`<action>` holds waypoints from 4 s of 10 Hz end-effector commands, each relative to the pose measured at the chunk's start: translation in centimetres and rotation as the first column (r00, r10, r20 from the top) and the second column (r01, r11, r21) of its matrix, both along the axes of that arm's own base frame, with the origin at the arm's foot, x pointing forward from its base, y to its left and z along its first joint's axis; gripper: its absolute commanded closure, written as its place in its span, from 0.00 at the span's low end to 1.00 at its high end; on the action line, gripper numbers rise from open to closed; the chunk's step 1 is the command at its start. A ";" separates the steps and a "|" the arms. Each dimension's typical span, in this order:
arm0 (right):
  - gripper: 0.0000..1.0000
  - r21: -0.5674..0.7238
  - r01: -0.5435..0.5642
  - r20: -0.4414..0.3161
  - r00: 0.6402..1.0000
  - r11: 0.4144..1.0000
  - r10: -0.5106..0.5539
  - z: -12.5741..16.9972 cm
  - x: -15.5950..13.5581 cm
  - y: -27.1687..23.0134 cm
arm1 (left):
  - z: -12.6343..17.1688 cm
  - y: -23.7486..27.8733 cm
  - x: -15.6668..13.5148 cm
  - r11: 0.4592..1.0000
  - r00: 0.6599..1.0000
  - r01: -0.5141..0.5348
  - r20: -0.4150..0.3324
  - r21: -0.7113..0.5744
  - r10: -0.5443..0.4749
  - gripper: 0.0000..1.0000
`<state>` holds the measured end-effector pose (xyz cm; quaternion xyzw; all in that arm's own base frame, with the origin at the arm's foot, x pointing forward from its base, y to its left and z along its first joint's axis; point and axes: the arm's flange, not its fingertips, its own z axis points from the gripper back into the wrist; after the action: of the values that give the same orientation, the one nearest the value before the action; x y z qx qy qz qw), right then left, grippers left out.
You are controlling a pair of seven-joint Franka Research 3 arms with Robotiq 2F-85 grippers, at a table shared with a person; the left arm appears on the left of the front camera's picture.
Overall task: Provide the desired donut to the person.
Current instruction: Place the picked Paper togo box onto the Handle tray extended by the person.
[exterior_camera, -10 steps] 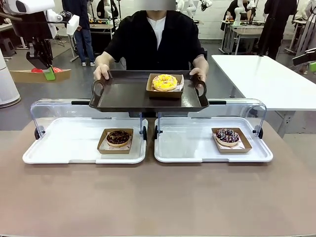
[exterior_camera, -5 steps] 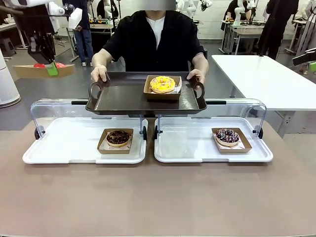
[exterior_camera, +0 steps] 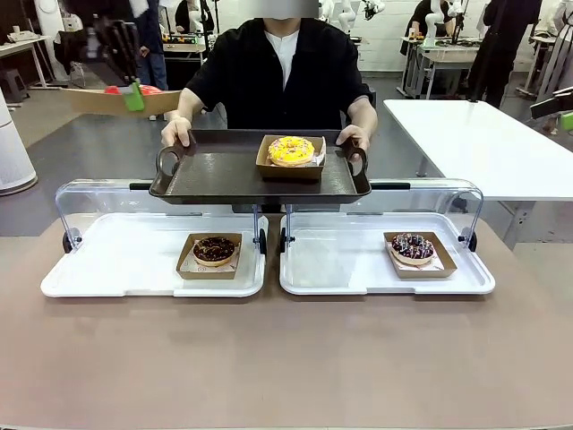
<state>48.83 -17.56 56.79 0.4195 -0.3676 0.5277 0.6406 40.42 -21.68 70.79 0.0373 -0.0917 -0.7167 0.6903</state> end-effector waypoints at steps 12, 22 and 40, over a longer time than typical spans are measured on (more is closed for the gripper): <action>0.00 0.002 -0.001 -0.001 1.000 1.000 0.001 -0.1 0.0 0.0 | -6.4 -11.1 8.3 0.995 0.979 0.021 -0.203 0.095 -0.001 0.99; 0.00 0.002 -0.001 -0.001 1.000 1.000 0.001 -0.1 0.0 0.0 | -8.8 -11.5 10.5 0.996 0.975 0.034 -0.223 0.088 -0.014 0.13; 0.00 0.002 -0.001 -0.001 1.000 1.000 0.001 -0.1 0.0 0.0 | -7.5 6.6 5.8 0.992 0.987 0.006 -0.157 -0.128 -0.027 0.00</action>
<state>48.82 -17.59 56.78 0.4195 -0.3677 0.5274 0.6408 47.65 -16.66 65.01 -0.0582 -0.0586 -0.7164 0.6928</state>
